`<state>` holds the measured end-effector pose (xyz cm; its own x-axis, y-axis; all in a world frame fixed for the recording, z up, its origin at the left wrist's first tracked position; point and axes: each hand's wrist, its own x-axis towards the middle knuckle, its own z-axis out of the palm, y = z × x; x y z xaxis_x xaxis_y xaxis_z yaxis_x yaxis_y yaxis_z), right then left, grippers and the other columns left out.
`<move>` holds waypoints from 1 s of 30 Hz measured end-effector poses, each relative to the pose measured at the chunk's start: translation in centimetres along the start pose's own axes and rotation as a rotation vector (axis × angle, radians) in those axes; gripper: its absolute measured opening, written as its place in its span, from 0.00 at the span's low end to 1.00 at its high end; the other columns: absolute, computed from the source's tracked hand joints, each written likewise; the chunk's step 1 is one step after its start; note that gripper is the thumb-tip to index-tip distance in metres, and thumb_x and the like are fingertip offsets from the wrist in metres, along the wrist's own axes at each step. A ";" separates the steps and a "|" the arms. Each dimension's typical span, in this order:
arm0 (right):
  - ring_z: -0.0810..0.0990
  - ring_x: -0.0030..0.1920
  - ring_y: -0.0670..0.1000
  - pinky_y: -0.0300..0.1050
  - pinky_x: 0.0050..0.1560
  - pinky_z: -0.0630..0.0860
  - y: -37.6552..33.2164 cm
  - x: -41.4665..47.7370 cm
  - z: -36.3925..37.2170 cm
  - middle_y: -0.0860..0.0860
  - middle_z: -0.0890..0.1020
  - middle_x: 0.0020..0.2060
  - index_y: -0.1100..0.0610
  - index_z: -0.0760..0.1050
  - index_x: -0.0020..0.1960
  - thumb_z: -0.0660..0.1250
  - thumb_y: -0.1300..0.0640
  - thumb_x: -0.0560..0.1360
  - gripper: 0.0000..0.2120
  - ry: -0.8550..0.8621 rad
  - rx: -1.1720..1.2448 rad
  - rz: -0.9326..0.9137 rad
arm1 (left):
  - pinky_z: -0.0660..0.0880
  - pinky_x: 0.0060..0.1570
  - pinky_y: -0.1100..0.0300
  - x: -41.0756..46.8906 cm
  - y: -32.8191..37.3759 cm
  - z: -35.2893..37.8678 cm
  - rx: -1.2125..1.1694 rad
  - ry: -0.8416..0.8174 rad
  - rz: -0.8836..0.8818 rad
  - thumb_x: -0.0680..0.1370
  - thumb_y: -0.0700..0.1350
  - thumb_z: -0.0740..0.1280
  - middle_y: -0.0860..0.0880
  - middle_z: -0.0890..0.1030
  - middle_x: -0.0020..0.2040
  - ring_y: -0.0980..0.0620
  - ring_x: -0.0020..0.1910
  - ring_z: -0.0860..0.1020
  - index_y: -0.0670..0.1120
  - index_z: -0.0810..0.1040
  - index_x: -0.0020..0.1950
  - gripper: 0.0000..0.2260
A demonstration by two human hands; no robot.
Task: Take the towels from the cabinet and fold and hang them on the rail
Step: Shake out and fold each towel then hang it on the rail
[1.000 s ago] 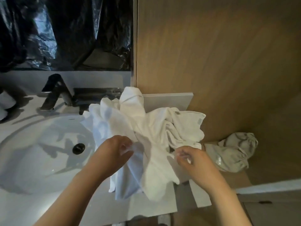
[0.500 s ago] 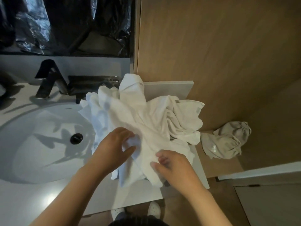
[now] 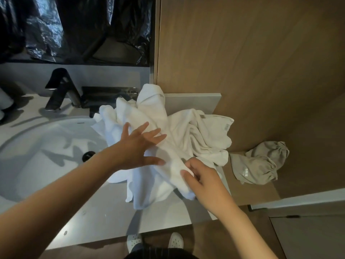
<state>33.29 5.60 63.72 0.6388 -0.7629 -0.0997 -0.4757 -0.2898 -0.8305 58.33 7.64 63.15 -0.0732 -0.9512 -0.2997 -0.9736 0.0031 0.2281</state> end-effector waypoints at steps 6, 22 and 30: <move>0.73 0.31 0.50 0.36 0.33 0.68 -0.8 -0.1 -0.4 0.44 0.79 0.32 0.43 0.75 0.42 0.65 0.55 0.79 0.09 0.140 0.111 -0.046 | 0.51 0.73 0.44 1.1 -1.2 -0.8 0.030 0.117 0.042 0.60 0.83 0.46 0.55 0.76 0.50 0.51 0.60 0.69 0.55 0.76 0.62 0.46; 0.78 0.40 0.55 0.54 0.45 0.74 1.3 1.2 1.0 0.58 0.81 0.38 0.63 0.78 0.42 0.66 0.48 0.78 0.17 0.090 -0.008 0.185 | 0.63 0.34 0.57 -0.2 0.3 -1.6 -0.417 0.168 -0.080 0.68 0.69 0.64 0.48 0.67 0.29 0.52 0.30 0.65 0.43 0.64 0.29 0.29; 0.69 0.30 0.46 0.39 0.32 0.65 -4.6 2.3 -3.4 0.58 0.73 0.28 0.66 0.75 0.36 0.68 0.56 0.78 0.16 0.208 0.243 -0.011 | 0.64 0.29 0.66 -0.2 1.3 -4.3 -0.731 0.417 -0.127 0.70 0.63 0.69 0.55 0.64 0.23 0.57 0.24 0.64 0.47 0.65 0.25 0.25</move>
<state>34.88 3.19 69.14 0.4933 -0.8698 0.0032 -0.2952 -0.1708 -0.9401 57.98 6.53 67.47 0.2523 -0.9672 -0.0303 -0.5745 -0.1750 0.7996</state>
